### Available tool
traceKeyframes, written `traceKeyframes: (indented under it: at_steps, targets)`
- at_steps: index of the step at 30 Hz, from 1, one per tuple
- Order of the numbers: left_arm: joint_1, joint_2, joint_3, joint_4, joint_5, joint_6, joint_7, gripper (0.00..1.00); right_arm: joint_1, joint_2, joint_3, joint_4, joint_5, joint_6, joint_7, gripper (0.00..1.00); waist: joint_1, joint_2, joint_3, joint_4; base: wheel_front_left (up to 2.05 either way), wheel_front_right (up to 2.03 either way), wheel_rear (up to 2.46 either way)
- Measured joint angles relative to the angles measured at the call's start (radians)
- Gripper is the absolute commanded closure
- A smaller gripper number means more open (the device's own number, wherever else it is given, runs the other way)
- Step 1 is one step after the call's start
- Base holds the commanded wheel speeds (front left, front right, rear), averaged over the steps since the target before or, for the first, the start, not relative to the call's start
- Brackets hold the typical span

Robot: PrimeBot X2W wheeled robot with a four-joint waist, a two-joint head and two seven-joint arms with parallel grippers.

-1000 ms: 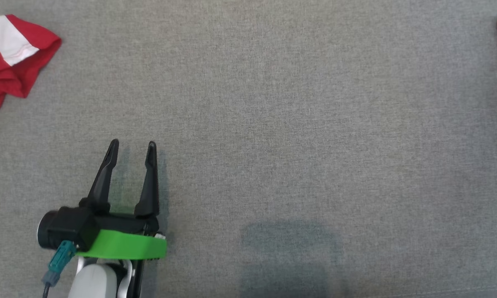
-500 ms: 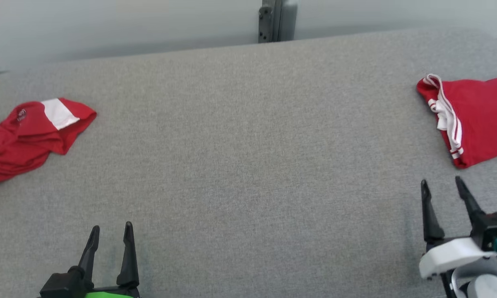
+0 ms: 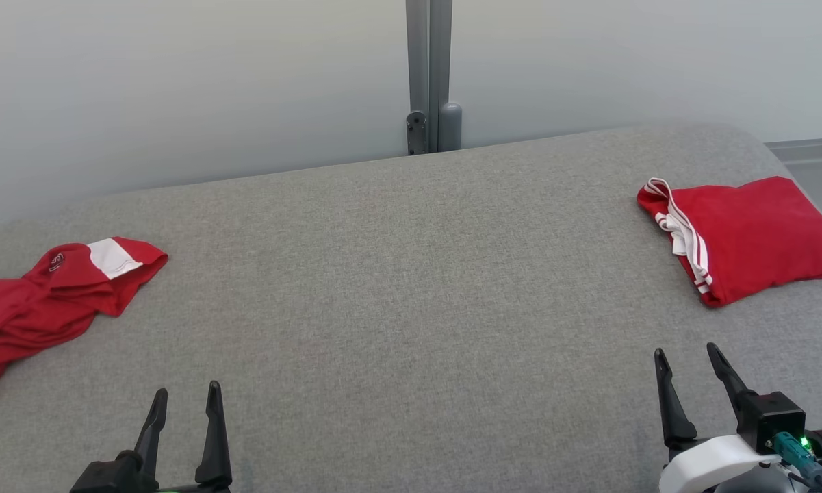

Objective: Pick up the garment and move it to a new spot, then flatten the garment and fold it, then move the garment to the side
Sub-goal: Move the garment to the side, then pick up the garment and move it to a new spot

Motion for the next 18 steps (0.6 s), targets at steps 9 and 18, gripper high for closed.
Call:
traceKeyframes:
  at_steps: [9,18]
  targets:
    - [-0.009,-0.001,-0.025,-0.007,-0.008,0.003,0.000,0.00,0.004,0.003,0.001,-0.026,-0.010,0.000,0.000,0.00,0.0000,0.0000,-0.009,0.071,0.00,0.00,0.00]
    - [0.027,-0.001,-0.005,-0.018,0.009,0.003,0.000,0.00,0.018,0.009,0.082,-0.028,0.005,0.000,0.000,0.00,0.0000,0.0000,-0.017,0.247,0.00,0.00,0.00]
